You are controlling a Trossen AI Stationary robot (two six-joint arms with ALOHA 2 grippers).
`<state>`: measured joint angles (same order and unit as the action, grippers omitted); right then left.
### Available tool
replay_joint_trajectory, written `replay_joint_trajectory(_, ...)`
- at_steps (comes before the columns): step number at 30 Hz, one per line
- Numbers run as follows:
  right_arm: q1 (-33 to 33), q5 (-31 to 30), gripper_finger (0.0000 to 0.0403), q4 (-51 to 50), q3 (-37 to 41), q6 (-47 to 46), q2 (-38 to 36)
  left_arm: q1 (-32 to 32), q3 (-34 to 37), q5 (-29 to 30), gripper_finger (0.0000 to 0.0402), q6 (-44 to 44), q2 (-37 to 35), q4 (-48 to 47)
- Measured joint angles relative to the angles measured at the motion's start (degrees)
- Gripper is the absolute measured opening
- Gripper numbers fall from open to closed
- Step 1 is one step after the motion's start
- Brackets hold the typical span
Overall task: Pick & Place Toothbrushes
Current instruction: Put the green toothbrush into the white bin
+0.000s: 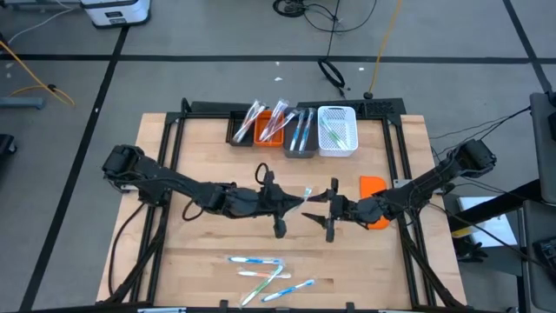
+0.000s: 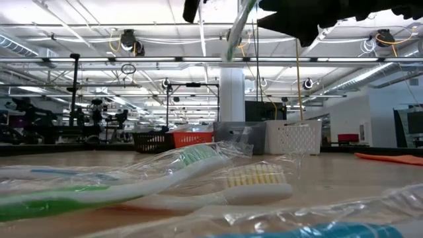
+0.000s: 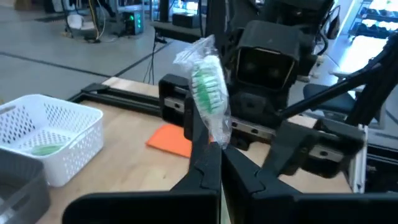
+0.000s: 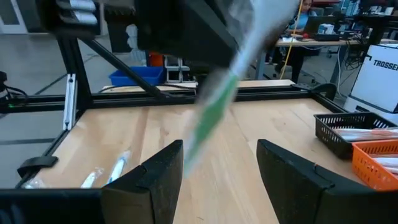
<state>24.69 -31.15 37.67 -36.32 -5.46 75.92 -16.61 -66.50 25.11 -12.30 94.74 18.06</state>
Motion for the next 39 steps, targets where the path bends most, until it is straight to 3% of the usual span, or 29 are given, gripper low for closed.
replay_joint_trajectory(6,-0.1,4.2,0.0196,1.6,0.0,-0.8,0.0,1.3,0.1,-1.3,0.0000,2.2,3.2,5.0)
replay_joint_trajectory(14,-1.4,4.2,0.0189,1.0,0.0,-1.4,0.0,1.9,0.0,-4.3,0.0000,3.5,5.1,10.4)
replay_joint_trajectory(18,-1.4,4.3,0.0141,0.0,0.0,-1.6,0.0,2.3,0.0,-4.2,0.0000,3.6,5.0,10.3)
replay_joint_trajectory(23,-1.5,4.0,0.0027,-0.4,0.0,-0.6,0.0,2.4,0.0,-4.4,0.0000,3.6,5.0,10.4)
replay_joint_trajectory(29,-1.5,3.9,0.0012,-1.6,0.0,-0.6,0.0,2.5,0.0,-4.5,0.0004,3.8,5.0,9.4)
replay_joint_trajectory(34,-1.5,3.2,0.0012,-2.4,0.0,-0.5,0.0,2.5,0.0,-4.2,0.0035,6.1,5.0,8.7)
replay_joint_trajectory(39,-1.4,1.0,0.0012,-4.3,0.0,-0.8,-0.1,2.5,0.0,-3.8,0.0106,10.8,4.3,7.9)
